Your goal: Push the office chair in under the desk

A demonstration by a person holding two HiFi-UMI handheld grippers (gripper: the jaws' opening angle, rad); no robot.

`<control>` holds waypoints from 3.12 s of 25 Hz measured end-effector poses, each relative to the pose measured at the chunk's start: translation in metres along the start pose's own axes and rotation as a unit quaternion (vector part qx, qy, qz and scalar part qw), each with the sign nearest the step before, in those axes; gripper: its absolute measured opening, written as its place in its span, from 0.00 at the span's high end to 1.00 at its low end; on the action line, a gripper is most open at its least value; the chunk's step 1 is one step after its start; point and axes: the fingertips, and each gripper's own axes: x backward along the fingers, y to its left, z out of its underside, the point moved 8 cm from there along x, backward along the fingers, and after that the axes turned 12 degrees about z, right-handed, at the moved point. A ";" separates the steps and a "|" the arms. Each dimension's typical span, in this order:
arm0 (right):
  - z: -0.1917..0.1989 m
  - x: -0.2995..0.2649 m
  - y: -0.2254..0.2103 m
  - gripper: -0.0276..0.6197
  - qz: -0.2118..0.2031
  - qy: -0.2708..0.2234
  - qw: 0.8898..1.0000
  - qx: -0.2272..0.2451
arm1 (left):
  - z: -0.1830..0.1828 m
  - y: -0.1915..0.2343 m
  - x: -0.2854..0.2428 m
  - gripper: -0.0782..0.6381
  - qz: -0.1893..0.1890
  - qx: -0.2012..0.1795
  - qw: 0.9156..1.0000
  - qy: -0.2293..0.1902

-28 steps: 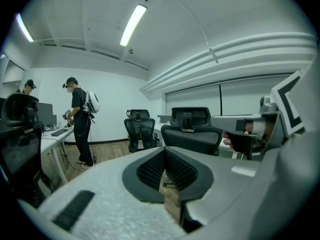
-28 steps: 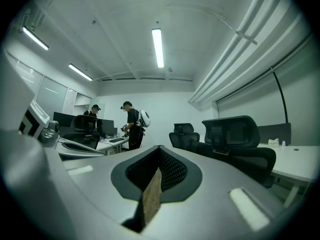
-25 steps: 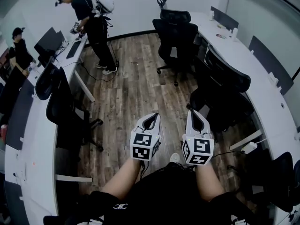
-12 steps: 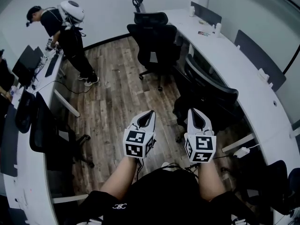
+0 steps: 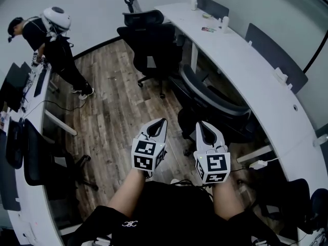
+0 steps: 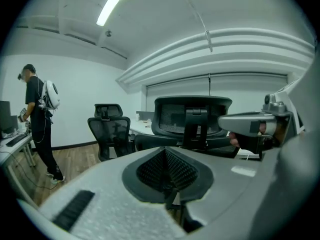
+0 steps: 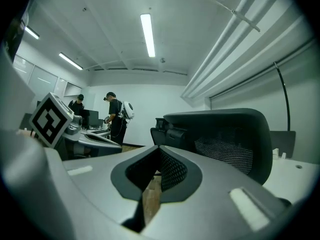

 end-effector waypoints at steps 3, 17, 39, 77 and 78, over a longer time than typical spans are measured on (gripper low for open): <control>0.005 -0.008 -0.005 0.94 0.005 0.005 1.000 0.010 | -0.001 0.016 -0.016 0.88 0.014 -0.020 1.000 0.014; 0.010 -0.042 -0.015 0.94 0.033 0.028 0.999 0.010 | -0.036 0.110 -0.111 0.86 0.167 -0.111 0.979 0.035; 0.061 0.000 -0.112 0.57 0.206 0.357 0.864 0.289 | -0.033 0.132 -0.204 0.76 0.319 -0.495 0.783 0.201; 0.077 -0.023 -0.129 0.62 0.216 0.393 0.841 0.302 | -0.030 0.134 -0.226 0.63 0.353 -0.482 0.773 0.215; 0.077 -0.024 -0.130 0.62 0.217 0.394 0.842 0.297 | -0.030 0.134 -0.227 0.63 0.356 -0.481 0.771 0.217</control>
